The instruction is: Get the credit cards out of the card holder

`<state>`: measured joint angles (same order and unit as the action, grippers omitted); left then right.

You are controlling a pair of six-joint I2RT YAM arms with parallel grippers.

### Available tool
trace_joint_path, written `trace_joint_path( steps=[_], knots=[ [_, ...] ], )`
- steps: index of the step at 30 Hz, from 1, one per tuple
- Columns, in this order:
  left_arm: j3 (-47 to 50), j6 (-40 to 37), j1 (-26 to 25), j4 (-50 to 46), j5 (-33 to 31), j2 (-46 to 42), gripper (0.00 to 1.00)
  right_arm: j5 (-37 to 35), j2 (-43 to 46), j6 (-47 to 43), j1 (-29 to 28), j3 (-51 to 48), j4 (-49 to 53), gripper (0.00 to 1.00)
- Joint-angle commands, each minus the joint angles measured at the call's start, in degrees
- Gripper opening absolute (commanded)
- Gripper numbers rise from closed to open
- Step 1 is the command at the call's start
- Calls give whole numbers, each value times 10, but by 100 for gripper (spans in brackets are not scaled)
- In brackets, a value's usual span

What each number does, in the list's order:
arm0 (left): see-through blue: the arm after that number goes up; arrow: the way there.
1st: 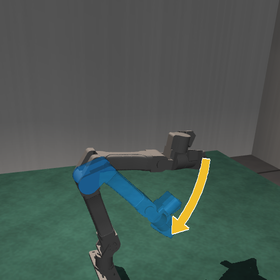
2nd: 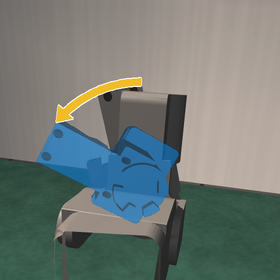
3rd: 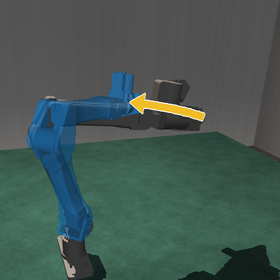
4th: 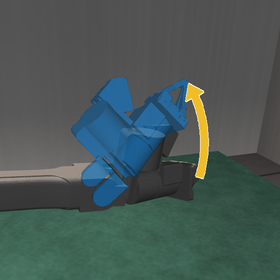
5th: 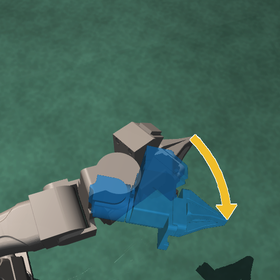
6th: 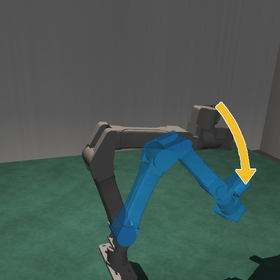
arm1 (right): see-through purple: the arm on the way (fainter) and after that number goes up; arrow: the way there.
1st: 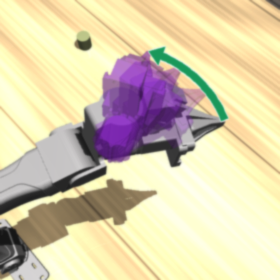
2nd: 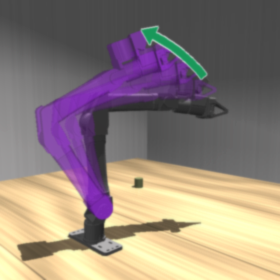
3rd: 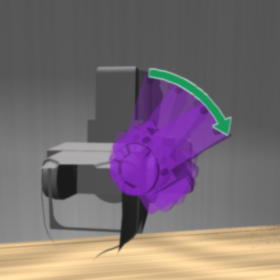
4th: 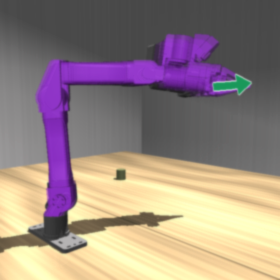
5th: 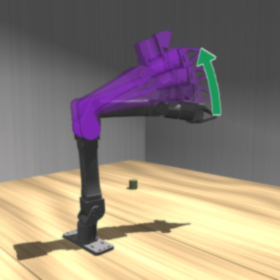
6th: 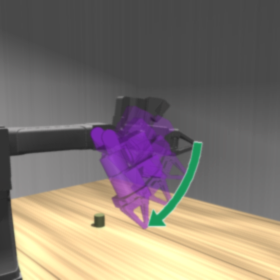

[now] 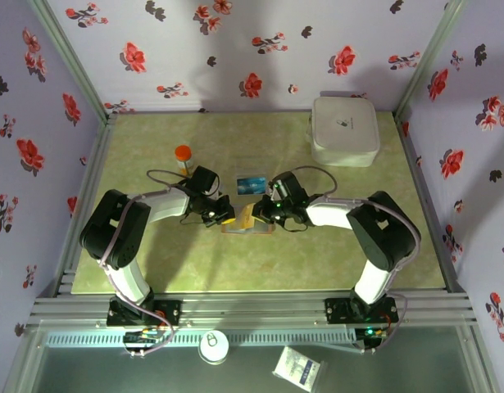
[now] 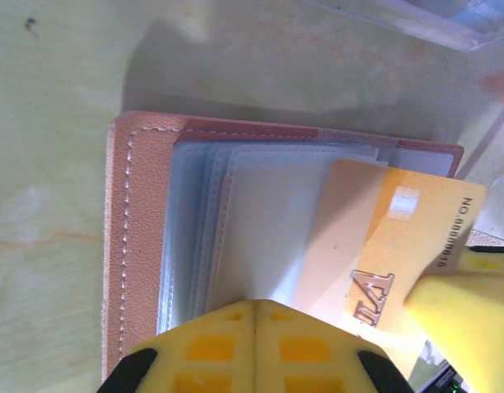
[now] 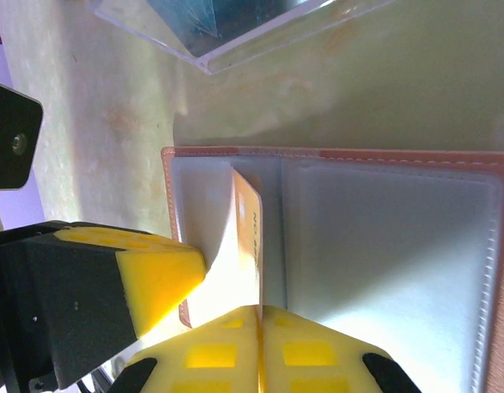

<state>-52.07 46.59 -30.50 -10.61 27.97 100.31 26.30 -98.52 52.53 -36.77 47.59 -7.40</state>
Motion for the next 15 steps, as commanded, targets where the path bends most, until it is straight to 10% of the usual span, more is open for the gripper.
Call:
trace_joint_path(
  steps=[1, 15],
  knots=[
    [13, 9, -3, -10, -6, -4, 0, -23, 24, -32, 6, -8, 56, 7],
    [6, 19, -1, 9, -1, -33, 0, -61, 63, -202, 9, 86, 221, 2]
  ],
)
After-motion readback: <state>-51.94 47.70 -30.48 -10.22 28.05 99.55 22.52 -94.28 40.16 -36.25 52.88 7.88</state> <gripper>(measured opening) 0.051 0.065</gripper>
